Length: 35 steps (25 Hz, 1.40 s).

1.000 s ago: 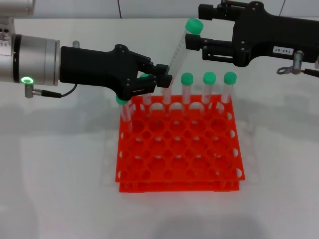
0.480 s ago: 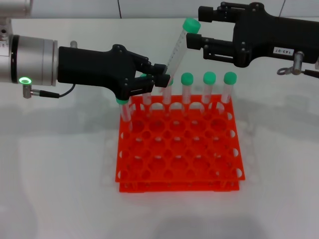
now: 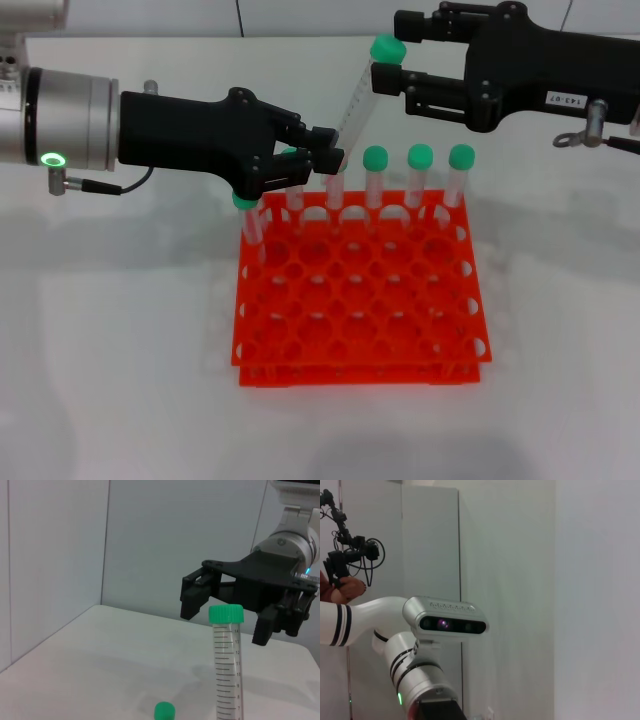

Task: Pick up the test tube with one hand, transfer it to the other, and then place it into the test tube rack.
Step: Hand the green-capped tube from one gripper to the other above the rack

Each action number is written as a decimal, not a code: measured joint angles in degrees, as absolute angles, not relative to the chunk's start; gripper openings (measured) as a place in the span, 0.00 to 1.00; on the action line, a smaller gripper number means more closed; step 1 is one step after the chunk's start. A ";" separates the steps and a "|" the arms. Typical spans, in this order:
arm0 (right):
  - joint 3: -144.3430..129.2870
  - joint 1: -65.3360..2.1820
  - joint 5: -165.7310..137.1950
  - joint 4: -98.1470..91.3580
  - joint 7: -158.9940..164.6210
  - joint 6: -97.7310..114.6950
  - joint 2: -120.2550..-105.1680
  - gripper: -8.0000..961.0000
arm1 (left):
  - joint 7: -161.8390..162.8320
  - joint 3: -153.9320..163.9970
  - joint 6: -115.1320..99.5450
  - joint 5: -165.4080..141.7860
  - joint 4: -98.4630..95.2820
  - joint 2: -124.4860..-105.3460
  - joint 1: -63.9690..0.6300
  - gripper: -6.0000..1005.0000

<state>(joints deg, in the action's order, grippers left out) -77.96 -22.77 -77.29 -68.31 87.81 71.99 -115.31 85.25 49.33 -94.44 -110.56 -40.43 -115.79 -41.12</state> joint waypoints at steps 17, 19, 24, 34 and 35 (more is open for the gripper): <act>-77.96 -23.37 -76.98 -67.04 87.80 72.14 -115.31 0.49 | 85.17 49.39 -94.35 -110.56 -40.43 -115.74 -41.19 0.19; -77.94 -23.53 -76.98 -66.97 87.80 72.27 -115.31 0.49 | 85.17 49.39 -94.33 -110.57 -40.43 -115.75 -41.19 0.19; -77.96 -23.70 -76.98 -66.85 87.80 72.40 -115.31 0.49 | 85.16 49.40 -94.25 -110.62 -40.43 -115.75 -41.09 0.19; -77.96 -23.89 -76.98 -66.78 87.80 72.51 -115.31 0.49 | 85.16 49.40 -94.13 -110.73 -40.43 -115.89 -40.97 0.19; -77.96 -23.92 -76.98 -66.72 87.80 72.51 -115.31 0.49 | 85.16 49.40 -94.13 -110.74 -40.43 -115.91 -40.96 0.19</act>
